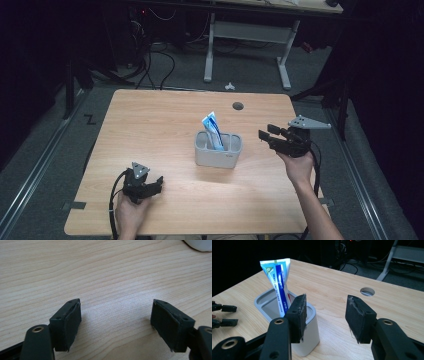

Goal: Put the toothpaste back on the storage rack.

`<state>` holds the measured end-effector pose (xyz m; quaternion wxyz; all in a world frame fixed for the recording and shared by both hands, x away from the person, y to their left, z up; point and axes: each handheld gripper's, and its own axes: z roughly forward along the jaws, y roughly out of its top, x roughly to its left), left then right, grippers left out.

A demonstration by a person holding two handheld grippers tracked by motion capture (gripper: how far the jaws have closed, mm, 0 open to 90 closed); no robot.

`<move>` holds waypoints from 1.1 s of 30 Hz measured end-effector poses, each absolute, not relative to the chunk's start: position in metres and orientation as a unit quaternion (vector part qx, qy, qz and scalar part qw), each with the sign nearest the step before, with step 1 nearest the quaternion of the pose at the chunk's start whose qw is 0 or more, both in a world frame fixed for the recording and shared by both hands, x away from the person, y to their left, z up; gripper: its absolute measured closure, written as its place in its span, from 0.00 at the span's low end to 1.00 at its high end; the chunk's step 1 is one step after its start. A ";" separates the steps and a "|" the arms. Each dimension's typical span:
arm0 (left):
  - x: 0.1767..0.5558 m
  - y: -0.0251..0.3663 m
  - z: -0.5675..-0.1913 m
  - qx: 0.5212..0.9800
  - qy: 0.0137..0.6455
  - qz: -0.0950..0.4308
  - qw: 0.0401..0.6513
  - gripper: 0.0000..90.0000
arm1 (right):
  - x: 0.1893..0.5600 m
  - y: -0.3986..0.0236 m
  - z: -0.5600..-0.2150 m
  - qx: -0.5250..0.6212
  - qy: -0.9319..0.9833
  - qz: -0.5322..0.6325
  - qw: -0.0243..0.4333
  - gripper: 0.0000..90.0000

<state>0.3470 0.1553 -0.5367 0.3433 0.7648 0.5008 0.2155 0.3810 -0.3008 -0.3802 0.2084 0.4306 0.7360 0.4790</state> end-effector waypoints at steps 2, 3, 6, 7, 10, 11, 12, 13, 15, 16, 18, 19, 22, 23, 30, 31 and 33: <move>0.347 0.155 -0.537 0.765 0.501 0.216 0.343 0.28 | 0.380 -0.303 -0.380 0.432 0.734 0.481 0.209 0.57; 0.347 0.155 -0.537 0.765 0.501 0.216 0.343 0.28 | 0.379 -0.306 -0.381 0.434 0.732 0.482 0.209 0.57; 0.347 0.155 -0.537 0.765 0.501 0.216 0.343 0.28 | 0.377 -0.308 -0.381 0.435 0.730 0.483 0.208 0.57; 0.347 0.155 -0.537 0.765 0.501 0.216 0.343 0.28 | 0.377 -0.310 -0.381 0.436 0.730 0.484 0.208 0.57; 0.347 0.155 -0.537 0.764 0.501 0.216 0.343 0.28 | 0.374 -0.314 -0.381 0.439 0.727 0.485 0.208 0.57; 0.347 0.155 -0.537 0.764 0.502 0.216 0.343 0.28 | 0.374 -0.315 -0.381 0.440 0.727 0.485 0.208 0.57; 0.347 0.155 -0.537 0.764 0.502 0.216 0.343 0.28 | 0.373 -0.316 -0.381 0.439 0.727 0.486 0.209 0.57; 0.347 0.155 -0.537 0.764 0.502 0.216 0.343 0.28 | 0.373 -0.317 -0.381 0.439 0.726 0.486 0.209 0.57; 0.347 0.155 -0.537 0.764 0.502 0.216 0.343 0.28 | 0.371 -0.319 -0.381 0.440 0.725 0.486 0.210 0.57; 0.347 0.155 -0.537 0.764 0.502 0.216 0.343 0.28 | 0.370 -0.321 -0.382 0.441 0.725 0.486 0.211 0.57; 0.347 0.155 -0.537 0.764 0.502 0.216 0.343 0.28 | 0.368 -0.323 -0.382 0.442 0.723 0.486 0.212 0.57; 0.347 0.155 -0.537 0.764 0.502 0.216 0.343 0.28 | 0.368 -0.323 -0.382 0.442 0.723 0.486 0.212 0.57; 0.347 0.155 -0.537 0.764 0.502 0.216 0.343 0.28 | 0.365 -0.328 -0.384 0.447 0.719 0.488 0.212 0.57; 0.347 0.155 -0.537 0.764 0.502 0.216 0.343 0.28 | 0.363 -0.331 -0.386 0.449 0.716 0.491 0.211 0.57; 0.347 0.155 -0.537 0.764 0.502 0.216 0.343 0.28 | 0.358 -0.338 -0.391 0.454 0.712 0.493 0.209 0.57; 0.347 0.155 -0.537 0.764 0.502 0.216 0.343 0.28 | 0.358 -0.339 -0.392 0.455 0.711 0.494 0.209 0.57; 0.347 0.155 -0.537 0.764 0.502 0.216 0.343 0.28 | 0.356 -0.340 -0.394 0.456 0.711 0.493 0.208 0.57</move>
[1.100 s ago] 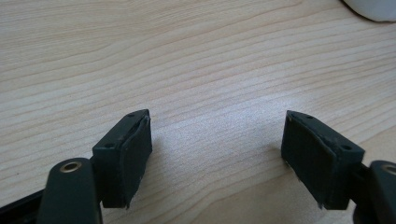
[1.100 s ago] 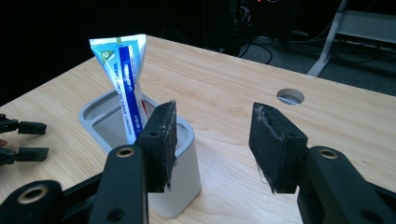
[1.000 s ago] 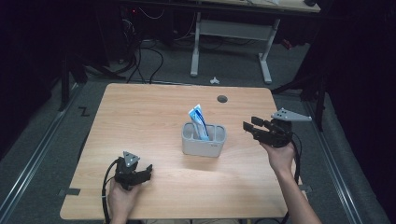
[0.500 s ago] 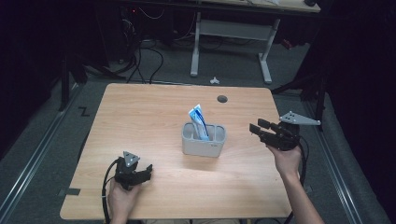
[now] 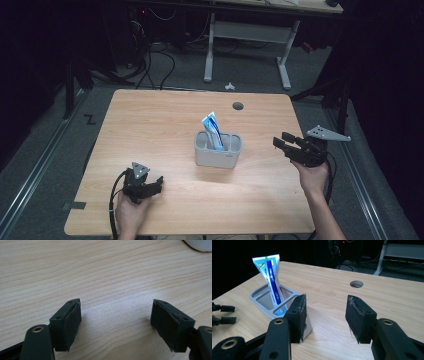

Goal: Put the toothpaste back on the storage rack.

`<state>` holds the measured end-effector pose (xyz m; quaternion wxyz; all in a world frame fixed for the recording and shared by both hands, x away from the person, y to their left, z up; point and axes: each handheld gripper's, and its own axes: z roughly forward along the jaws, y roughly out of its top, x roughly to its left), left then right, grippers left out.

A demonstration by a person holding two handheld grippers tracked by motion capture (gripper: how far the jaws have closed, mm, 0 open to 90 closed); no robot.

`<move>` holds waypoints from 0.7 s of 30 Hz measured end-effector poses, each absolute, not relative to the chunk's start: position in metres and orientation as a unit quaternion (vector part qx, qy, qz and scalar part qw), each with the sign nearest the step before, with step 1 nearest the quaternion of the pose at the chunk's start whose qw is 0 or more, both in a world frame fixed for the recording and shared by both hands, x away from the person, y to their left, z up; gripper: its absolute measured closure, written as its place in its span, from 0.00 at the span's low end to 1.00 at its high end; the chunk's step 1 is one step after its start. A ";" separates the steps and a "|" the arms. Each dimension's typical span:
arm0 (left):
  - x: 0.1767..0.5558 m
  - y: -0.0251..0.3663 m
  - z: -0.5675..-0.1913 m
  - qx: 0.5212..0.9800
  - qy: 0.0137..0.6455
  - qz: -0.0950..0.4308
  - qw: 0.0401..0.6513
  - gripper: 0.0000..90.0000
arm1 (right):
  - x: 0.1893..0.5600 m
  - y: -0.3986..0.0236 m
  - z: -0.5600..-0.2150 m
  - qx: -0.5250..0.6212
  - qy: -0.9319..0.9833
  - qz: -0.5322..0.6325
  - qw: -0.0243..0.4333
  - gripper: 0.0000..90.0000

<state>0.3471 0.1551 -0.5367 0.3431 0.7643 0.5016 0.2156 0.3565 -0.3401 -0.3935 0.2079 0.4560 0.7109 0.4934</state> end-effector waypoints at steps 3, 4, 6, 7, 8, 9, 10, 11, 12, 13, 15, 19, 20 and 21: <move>0.347 0.155 -0.537 0.764 0.502 0.216 0.343 0.28 | 0.354 -0.343 -0.396 0.458 0.708 0.495 0.209 0.57; 0.347 0.155 -0.537 0.764 0.502 0.216 0.343 0.28 | 0.353 -0.344 -0.396 0.459 0.707 0.496 0.208 0.57; 0.347 0.155 -0.537 0.764 0.502 0.216 0.343 0.28 | 0.350 -0.345 -0.397 0.460 0.706 0.498 0.208 0.57; 0.347 0.155 -0.537 0.764 0.502 0.216 0.343 0.28 | 0.349 -0.346 -0.398 0.460 0.705 0.498 0.208 0.57; 0.347 0.155 -0.537 0.764 0.502 0.216 0.343 0.28 | 0.348 -0.347 -0.399 0.460 0.703 0.501 0.207 0.57; 0.347 0.155 -0.537 0.764 0.502 0.216 0.343 0.28 | 0.347 -0.348 -0.400 0.461 0.702 0.502 0.206 0.57; 0.347 0.155 -0.537 0.764 0.502 0.216 0.343 0.28 | 0.345 -0.349 -0.403 0.464 0.698 0.505 0.203 0.57; 0.347 0.155 -0.537 0.764 0.502 0.216 0.343 0.28 | 0.345 -0.349 -0.403 0.464 0.698 0.505 0.203 0.57; 0.347 0.155 -0.537 0.764 0.502 0.216 0.343 0.28 | 0.344 -0.350 -0.405 0.466 0.696 0.508 0.202 0.57; 0.347 0.155 -0.537 0.764 0.502 0.216 0.343 0.28 | 0.343 -0.352 -0.407 0.467 0.695 0.509 0.201 0.57; 0.347 0.155 -0.537 0.764 0.502 0.216 0.343 0.28 | 0.342 -0.353 -0.409 0.470 0.692 0.510 0.200 0.57; 0.347 0.155 -0.537 0.764 0.502 0.216 0.343 0.28 | 0.340 -0.355 -0.414 0.473 0.689 0.513 0.198 0.57; 0.347 0.155 -0.537 0.764 0.502 0.216 0.343 0.28 | 0.340 -0.355 -0.415 0.473 0.689 0.512 0.197 0.57; 0.347 0.155 -0.537 0.764 0.502 0.216 0.343 0.28 | 0.339 -0.355 -0.416 0.473 0.689 0.512 0.197 0.57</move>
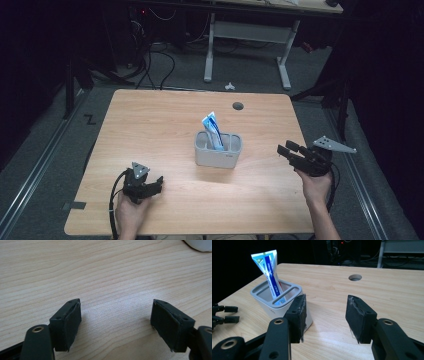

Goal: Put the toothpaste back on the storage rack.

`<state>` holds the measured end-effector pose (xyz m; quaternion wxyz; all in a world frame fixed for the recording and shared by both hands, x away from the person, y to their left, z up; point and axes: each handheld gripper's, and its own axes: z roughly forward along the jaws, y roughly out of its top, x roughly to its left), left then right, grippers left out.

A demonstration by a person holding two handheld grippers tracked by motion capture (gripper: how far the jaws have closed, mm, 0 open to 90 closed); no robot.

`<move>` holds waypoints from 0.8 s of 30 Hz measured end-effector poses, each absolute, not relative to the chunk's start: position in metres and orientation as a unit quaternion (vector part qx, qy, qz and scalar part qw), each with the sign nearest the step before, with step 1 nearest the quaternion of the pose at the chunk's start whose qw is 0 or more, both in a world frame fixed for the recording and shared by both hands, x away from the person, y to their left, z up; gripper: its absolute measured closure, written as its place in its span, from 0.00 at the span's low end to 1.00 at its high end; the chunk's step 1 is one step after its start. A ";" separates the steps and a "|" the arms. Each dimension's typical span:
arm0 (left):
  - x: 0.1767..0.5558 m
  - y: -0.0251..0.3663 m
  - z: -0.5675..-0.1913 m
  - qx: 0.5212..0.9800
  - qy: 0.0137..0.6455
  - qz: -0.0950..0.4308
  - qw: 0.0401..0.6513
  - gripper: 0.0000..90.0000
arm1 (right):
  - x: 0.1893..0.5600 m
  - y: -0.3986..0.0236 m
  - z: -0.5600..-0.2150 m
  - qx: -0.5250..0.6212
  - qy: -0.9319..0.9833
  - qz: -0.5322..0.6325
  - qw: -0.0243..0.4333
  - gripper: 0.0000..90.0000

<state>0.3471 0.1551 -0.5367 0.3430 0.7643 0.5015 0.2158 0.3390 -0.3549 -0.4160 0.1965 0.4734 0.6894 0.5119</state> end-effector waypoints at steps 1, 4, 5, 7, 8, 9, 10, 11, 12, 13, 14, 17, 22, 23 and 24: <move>0.347 0.155 -0.537 0.764 0.502 0.216 0.343 0.28 | 0.339 -0.355 -0.417 0.473 0.690 0.511 0.197 0.57; 0.347 0.155 -0.537 0.764 0.501 0.216 0.343 0.28 | 0.337 -0.356 -0.420 0.475 0.690 0.509 0.196 0.57; 0.347 0.155 -0.537 0.764 0.502 0.216 0.343 0.28 | 0.337 -0.356 -0.421 0.476 0.690 0.509 0.196 0.57; 0.347 0.155 -0.537 0.764 0.502 0.216 0.343 0.28 | 0.336 -0.357 -0.425 0.479 0.688 0.509 0.194 0.57; 0.347 0.155 -0.537 0.764 0.502 0.216 0.343 0.28 | 0.336 -0.357 -0.425 0.479 0.688 0.509 0.194 0.57; 0.347 0.155 -0.537 0.764 0.502 0.216 0.343 0.28 | 0.336 -0.357 -0.426 0.480 0.688 0.509 0.193 0.57; 0.347 0.155 -0.537 0.764 0.502 0.216 0.343 0.28 | 0.336 -0.358 -0.427 0.481 0.687 0.510 0.192 0.57; 0.347 0.155 -0.537 0.764 0.501 0.216 0.343 0.28 | 0.335 -0.359 -0.428 0.483 0.683 0.513 0.192 0.57; 0.347 0.155 -0.537 0.764 0.501 0.216 0.343 0.28 | 0.335 -0.359 -0.428 0.483 0.683 0.513 0.192 0.57; 0.347 0.155 -0.537 0.764 0.501 0.216 0.343 0.28 | 0.335 -0.360 -0.429 0.484 0.681 0.516 0.190 0.57; 0.347 0.155 -0.537 0.764 0.502 0.216 0.343 0.28 | 0.334 -0.360 -0.430 0.484 0.680 0.517 0.191 0.57; 0.347 0.155 -0.537 0.764 0.502 0.216 0.343 0.28 | 0.334 -0.361 -0.432 0.489 0.677 0.517 0.189 0.57; 0.347 0.155 -0.537 0.764 0.502 0.216 0.343 0.28 | 0.333 -0.361 -0.436 0.491 0.679 0.511 0.191 0.57; 0.347 0.155 -0.537 0.764 0.502 0.216 0.343 0.28 | 0.333 -0.361 -0.437 0.491 0.680 0.511 0.191 0.57; 0.347 0.155 -0.537 0.764 0.502 0.216 0.343 0.28 | 0.333 -0.361 -0.438 0.492 0.680 0.509 0.192 0.57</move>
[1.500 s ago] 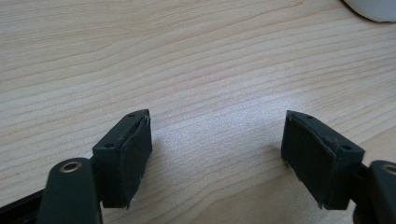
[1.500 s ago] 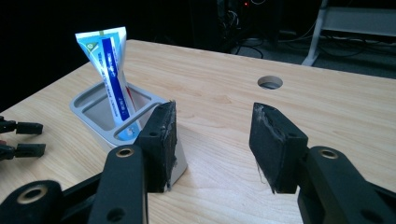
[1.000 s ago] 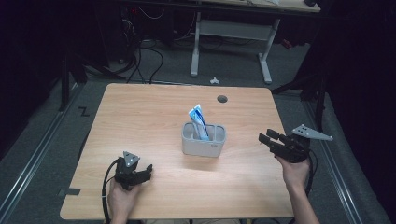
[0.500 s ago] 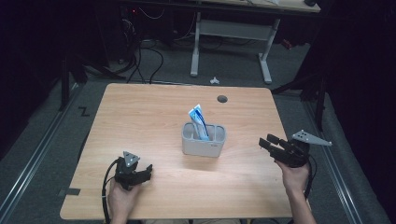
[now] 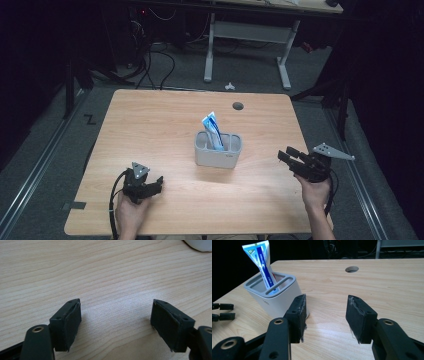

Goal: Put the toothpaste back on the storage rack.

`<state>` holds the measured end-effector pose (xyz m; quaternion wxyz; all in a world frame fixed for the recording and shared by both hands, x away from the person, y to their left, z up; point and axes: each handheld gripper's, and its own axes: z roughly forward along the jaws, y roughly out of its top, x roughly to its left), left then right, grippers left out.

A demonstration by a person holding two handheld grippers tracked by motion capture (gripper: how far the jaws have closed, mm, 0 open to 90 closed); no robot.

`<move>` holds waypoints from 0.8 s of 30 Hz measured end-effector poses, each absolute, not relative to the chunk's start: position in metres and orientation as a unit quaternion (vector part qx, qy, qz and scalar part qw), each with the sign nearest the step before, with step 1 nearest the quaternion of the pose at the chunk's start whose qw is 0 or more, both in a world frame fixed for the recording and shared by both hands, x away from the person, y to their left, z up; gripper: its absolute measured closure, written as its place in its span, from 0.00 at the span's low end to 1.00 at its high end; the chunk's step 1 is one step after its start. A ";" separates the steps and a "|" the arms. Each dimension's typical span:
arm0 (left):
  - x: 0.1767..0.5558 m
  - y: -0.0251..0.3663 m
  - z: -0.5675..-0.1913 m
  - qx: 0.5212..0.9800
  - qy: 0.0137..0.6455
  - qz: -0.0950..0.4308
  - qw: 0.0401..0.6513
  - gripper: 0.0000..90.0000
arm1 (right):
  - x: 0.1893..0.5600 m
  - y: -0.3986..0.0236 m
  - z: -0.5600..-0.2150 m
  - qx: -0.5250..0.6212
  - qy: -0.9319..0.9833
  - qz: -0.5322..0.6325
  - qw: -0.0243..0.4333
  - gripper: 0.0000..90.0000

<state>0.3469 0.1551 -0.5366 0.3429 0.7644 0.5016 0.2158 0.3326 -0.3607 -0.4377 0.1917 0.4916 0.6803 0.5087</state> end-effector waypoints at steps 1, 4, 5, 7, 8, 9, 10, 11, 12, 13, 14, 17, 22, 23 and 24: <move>0.347 0.155 -0.537 0.764 0.502 0.216 0.343 0.28 | 0.332 -0.360 -0.439 0.493 0.681 0.506 0.193 0.57; 0.347 0.155 -0.537 0.764 0.502 0.216 0.343 0.28 | 0.332 -0.360 -0.444 0.497 0.682 0.501 0.193 0.57; 0.347 0.155 -0.537 0.764 0.502 0.216 0.343 0.28 | 0.332 -0.361 -0.446 0.498 0.682 0.499 0.194 0.57; 0.347 0.155 -0.537 0.764 0.502 0.216 0.343 0.28 | 0.332 -0.361 -0.450 0.502 0.682 0.496 0.191 0.57; 0.347 0.155 -0.537 0.764 0.502 0.217 0.343 0.28 | 0.332 -0.362 -0.451 0.502 0.682 0.496 0.191 0.57; 0.347 0.155 -0.537 0.763 0.503 0.217 0.343 0.28 | 0.331 -0.362 -0.453 0.505 0.681 0.495 0.189 0.57; 0.347 0.155 -0.537 0.763 0.503 0.217 0.343 0.29 | 0.331 -0.363 -0.454 0.505 0.681 0.496 0.189 0.57; 0.347 0.155 -0.537 0.763 0.503 0.217 0.343 0.29 | 0.330 -0.364 -0.456 0.506 0.680 0.495 0.189 0.57; 0.347 0.155 -0.537 0.763 0.503 0.217 0.343 0.29 | 0.330 -0.364 -0.457 0.509 0.679 0.494 0.187 0.57; 0.347 0.155 -0.537 0.763 0.503 0.217 0.343 0.29 | 0.330 -0.364 -0.458 0.510 0.680 0.492 0.188 0.57; 0.347 0.155 -0.537 0.763 0.502 0.217 0.343 0.29 | 0.329 -0.365 -0.460 0.511 0.681 0.490 0.187 0.57; 0.347 0.155 -0.537 0.763 0.503 0.217 0.343 0.29 | 0.328 -0.365 -0.464 0.515 0.679 0.489 0.186 0.56; 0.347 0.155 -0.537 0.763 0.503 0.217 0.343 0.29 | 0.329 -0.364 -0.471 0.518 0.682 0.481 0.187 0.57; 0.347 0.155 -0.537 0.763 0.503 0.217 0.343 0.29 | 0.329 -0.364 -0.471 0.519 0.682 0.481 0.185 0.57; 0.347 0.155 -0.537 0.763 0.503 0.217 0.343 0.29 | 0.330 -0.362 -0.472 0.517 0.684 0.479 0.188 0.57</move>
